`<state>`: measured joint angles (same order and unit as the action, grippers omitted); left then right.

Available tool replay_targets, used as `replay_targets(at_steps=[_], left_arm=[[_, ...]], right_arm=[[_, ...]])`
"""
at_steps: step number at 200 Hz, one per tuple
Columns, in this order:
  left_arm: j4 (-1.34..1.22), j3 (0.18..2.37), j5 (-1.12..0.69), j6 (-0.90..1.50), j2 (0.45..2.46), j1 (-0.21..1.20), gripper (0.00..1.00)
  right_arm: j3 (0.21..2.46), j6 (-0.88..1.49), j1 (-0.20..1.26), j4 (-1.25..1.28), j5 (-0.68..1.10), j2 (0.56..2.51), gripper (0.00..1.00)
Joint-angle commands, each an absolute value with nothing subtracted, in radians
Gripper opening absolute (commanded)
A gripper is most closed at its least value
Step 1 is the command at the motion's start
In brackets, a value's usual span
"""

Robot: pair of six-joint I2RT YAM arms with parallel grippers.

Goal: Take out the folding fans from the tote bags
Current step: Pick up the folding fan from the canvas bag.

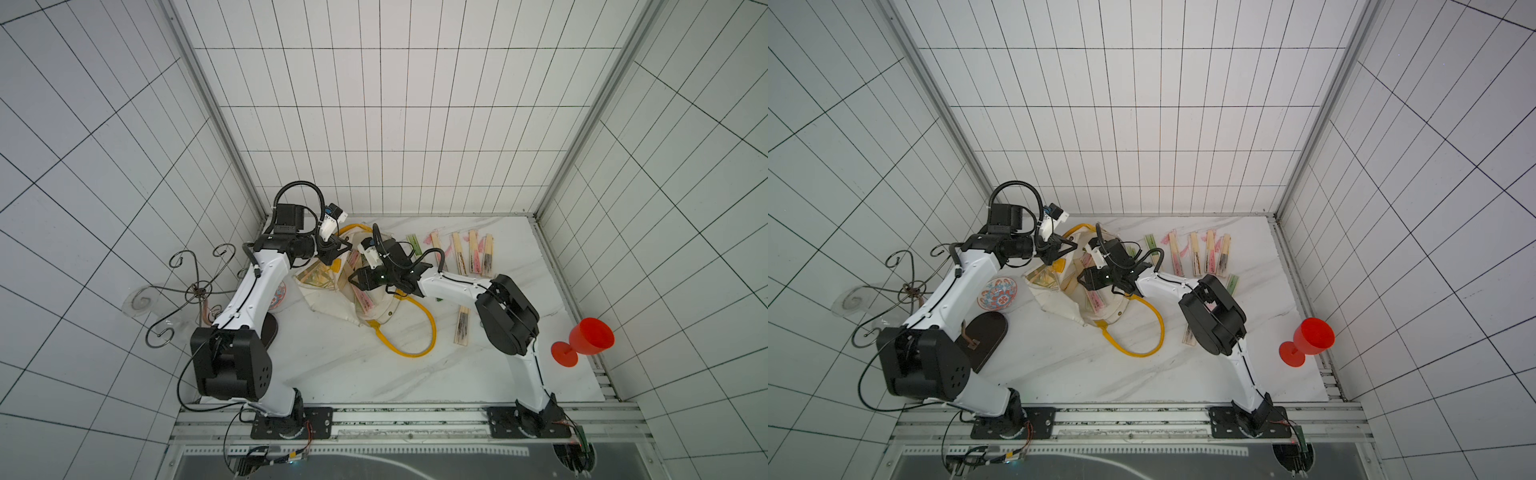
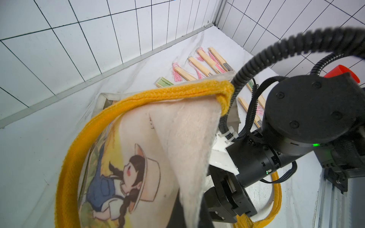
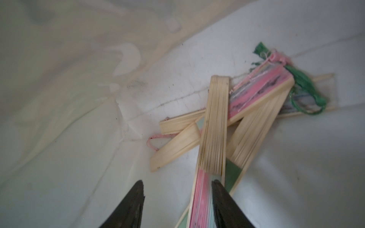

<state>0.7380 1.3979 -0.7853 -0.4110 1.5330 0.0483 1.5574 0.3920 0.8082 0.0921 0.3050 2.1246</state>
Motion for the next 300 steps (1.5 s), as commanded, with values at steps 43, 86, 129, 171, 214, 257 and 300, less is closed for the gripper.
replay_targets(at_steps=[43, 86, 129, 171, 214, 257, 300], left_arm=[[0.675, 1.435, -0.887, -0.383, 1.489, 0.052, 0.00], [0.666, 1.453, -0.945, -0.377, 1.492, 0.052, 0.00], [0.681, 1.475, -0.983, -0.393, 1.507, 0.052, 0.00], [0.711, 1.493, -0.974, -0.422, 1.527, 0.052, 0.00], [0.714, 1.488, -0.974, -0.417, 1.532, 0.054, 0.00], [0.714, 1.483, -0.973, -0.419, 1.527, 0.055, 0.00], [0.714, 1.479, -0.982, -0.420, 1.524, 0.058, 0.00]], right_arm=[[1.547, 0.307, 0.839, 0.173, 0.036, 2.186, 0.57], [1.561, 0.317, 0.838, 0.200, 0.190, 2.234, 0.58], [1.565, 0.368, 0.816, 0.184, 0.312, 2.239, 0.58], [1.522, 0.504, 0.786, 0.210, 0.471, 2.225, 0.56], [1.515, 0.615, 0.767, 0.265, 0.585, 2.254, 0.48], [1.554, 0.619, 0.767, 0.205, 0.587, 2.275, 0.47], [1.611, 0.571, 0.773, 0.063, 0.485, 2.301, 0.47]])
